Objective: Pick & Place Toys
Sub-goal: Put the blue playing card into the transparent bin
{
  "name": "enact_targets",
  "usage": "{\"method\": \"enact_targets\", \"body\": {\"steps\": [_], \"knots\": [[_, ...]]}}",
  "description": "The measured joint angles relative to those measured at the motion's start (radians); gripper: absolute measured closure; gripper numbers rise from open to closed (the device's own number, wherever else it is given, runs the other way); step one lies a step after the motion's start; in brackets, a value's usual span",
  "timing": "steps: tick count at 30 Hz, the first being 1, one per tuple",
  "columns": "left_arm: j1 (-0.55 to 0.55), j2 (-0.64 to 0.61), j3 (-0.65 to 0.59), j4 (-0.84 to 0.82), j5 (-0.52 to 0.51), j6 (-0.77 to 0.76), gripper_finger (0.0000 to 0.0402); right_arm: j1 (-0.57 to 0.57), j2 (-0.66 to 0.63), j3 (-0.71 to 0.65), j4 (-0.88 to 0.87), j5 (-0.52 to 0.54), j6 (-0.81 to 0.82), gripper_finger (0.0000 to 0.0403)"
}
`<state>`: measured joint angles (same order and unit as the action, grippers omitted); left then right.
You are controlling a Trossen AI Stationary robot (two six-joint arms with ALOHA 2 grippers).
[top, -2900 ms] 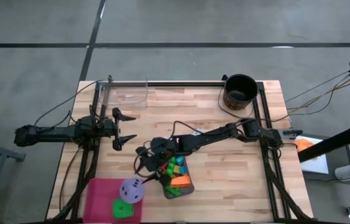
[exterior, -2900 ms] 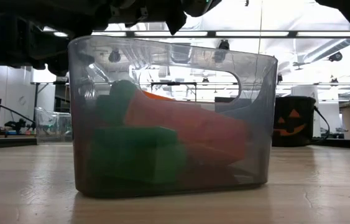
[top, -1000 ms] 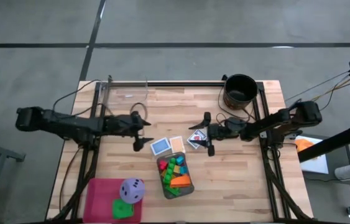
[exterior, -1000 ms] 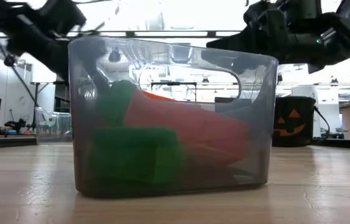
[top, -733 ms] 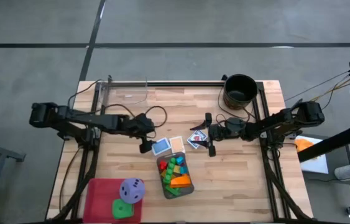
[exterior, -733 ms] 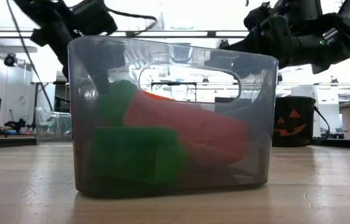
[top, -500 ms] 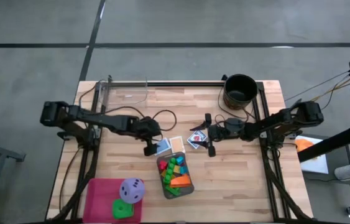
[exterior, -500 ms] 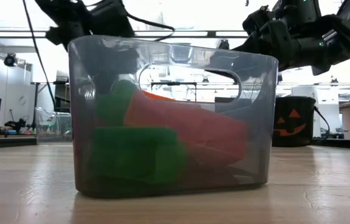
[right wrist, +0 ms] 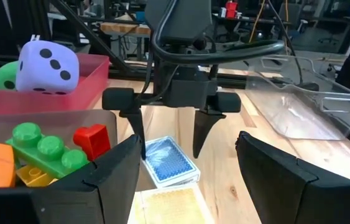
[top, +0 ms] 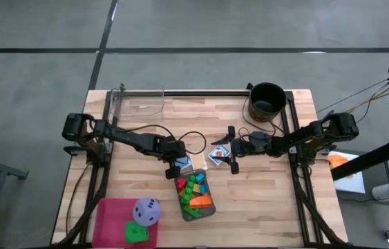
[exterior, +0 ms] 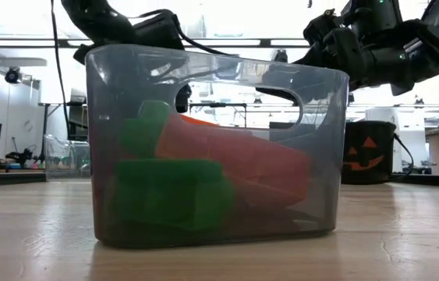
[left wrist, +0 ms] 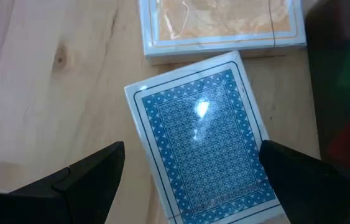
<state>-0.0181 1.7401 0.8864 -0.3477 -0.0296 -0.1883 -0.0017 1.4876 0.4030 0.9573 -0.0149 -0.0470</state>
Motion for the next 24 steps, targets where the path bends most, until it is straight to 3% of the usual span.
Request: {"method": "enact_targets", "body": {"steps": [3, 7, 11, 14, 24], "knots": [[0.000, 0.009, 0.001, 0.002, -0.016, 0.000, 0.0019, 0.000, 0.000, 0.001, 0.000, 0.000, 0.008, 0.0141], [0.007, 0.000, 0.001, -0.011, -0.117, -0.008, 0.0020, 0.000, 0.000, 0.001, 0.000, 0.004, 0.010, 0.0141], [0.045, -0.021, -0.006, -0.023, -0.329, -0.026, 0.0036, 0.001, 0.000, 0.001, -0.001, 0.015, 0.010, 0.0141], [0.073, -0.031, -0.010, -0.034, -0.430, -0.024, 0.0057, 0.000, 0.000, 0.001, -0.003, 0.022, 0.011, 0.0141], [0.123, -0.035, -0.010, -0.025, -0.418, -0.015, 0.0110, 0.001, -0.001, 0.001, -0.009, 0.023, 0.017, 0.0141]]}}
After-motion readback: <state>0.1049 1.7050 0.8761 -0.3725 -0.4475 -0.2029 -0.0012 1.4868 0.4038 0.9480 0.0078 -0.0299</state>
